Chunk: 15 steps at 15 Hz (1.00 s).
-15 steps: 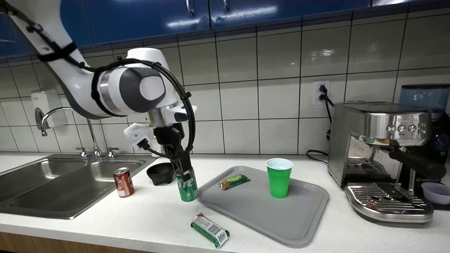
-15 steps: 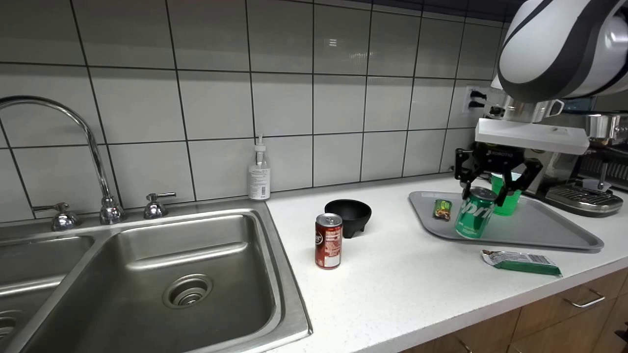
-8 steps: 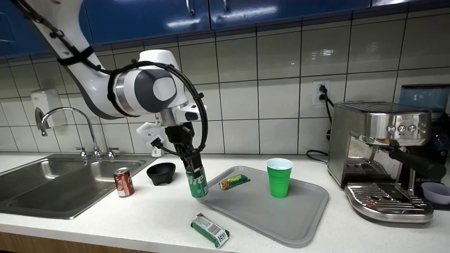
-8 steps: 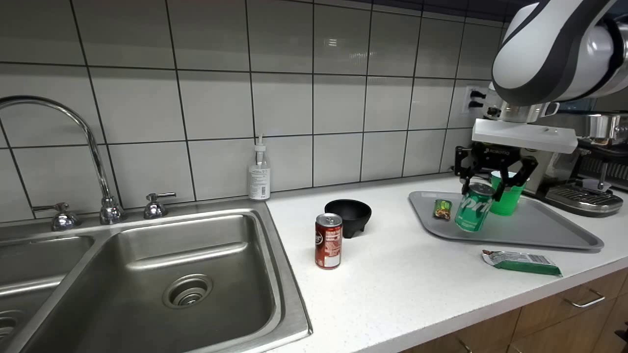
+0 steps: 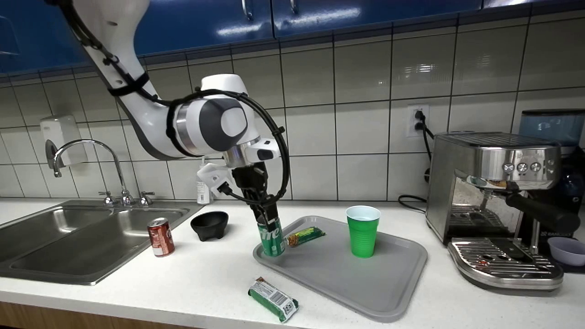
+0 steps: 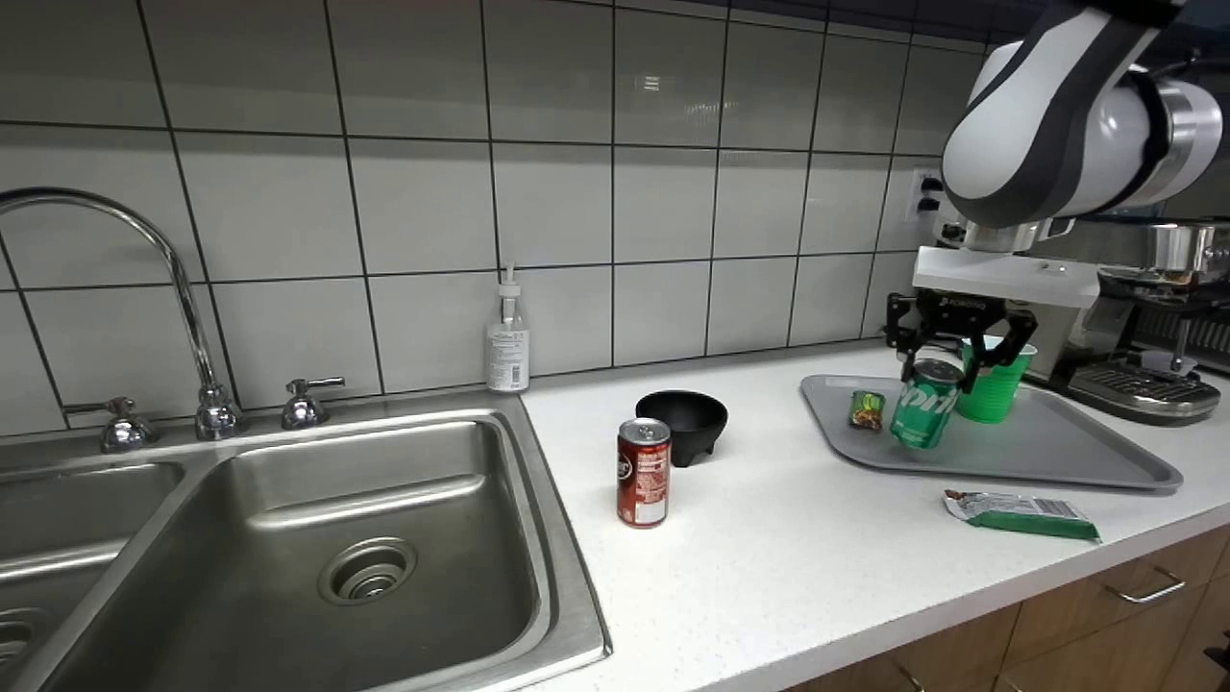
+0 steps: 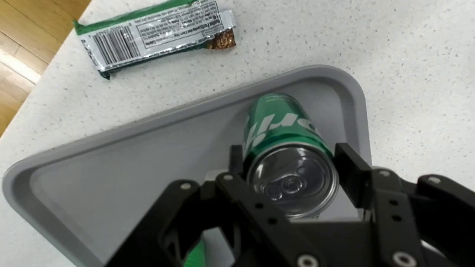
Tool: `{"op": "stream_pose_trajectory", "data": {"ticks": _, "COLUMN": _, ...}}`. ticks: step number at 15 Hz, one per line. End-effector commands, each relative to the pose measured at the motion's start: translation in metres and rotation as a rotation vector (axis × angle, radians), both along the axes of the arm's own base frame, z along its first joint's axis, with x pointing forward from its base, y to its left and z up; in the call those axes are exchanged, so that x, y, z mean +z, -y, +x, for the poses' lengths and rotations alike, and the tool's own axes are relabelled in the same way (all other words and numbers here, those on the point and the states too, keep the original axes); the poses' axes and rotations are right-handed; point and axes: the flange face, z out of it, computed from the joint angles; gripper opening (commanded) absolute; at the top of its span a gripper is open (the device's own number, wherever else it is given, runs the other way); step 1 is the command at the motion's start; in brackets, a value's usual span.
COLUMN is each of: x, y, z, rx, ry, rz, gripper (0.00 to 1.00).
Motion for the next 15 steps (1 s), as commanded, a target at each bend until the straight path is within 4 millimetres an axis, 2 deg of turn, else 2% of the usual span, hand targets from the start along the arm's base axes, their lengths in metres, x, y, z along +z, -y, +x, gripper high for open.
{"op": "stream_pose_trajectory", "data": {"ticks": 1, "x": -0.004, "y": 0.005, "z": 0.022, "rx": -0.002, "ry": 0.008, "rz": -0.017, "gripper": 0.38}}
{"op": "stream_pose_trajectory", "data": {"ticks": 10, "x": -0.02, "y": 0.001, "z": 0.042, "rx": 0.011, "ry": -0.012, "rz": -0.027, "gripper": 0.38}}
{"op": "stream_pose_trajectory", "data": {"ticks": 11, "x": -0.021, "y": 0.001, "z": 0.043, "rx": 0.011, "ry": -0.014, "rz": -0.028, "gripper": 0.6}}
{"op": "stream_pose_trajectory", "data": {"ticks": 12, "x": -0.022, "y": 0.001, "z": 0.043, "rx": 0.011, "ry": -0.014, "rz": -0.031, "gripper": 0.88}}
{"op": "stream_pose_trajectory", "data": {"ticks": 13, "x": -0.022, "y": 0.001, "z": 0.044, "rx": 0.01, "ry": -0.013, "rz": -0.034, "gripper": 0.89}}
{"op": "stream_pose_trajectory", "data": {"ticks": 14, "x": -0.021, "y": 0.001, "z": 0.044, "rx": 0.009, "ry": -0.012, "rz": -0.036, "gripper": 0.96}}
{"op": "stream_pose_trajectory", "data": {"ticks": 15, "x": -0.02, "y": 0.001, "z": 0.044, "rx": 0.008, "ry": -0.009, "rz": -0.038, "gripper": 0.99}}
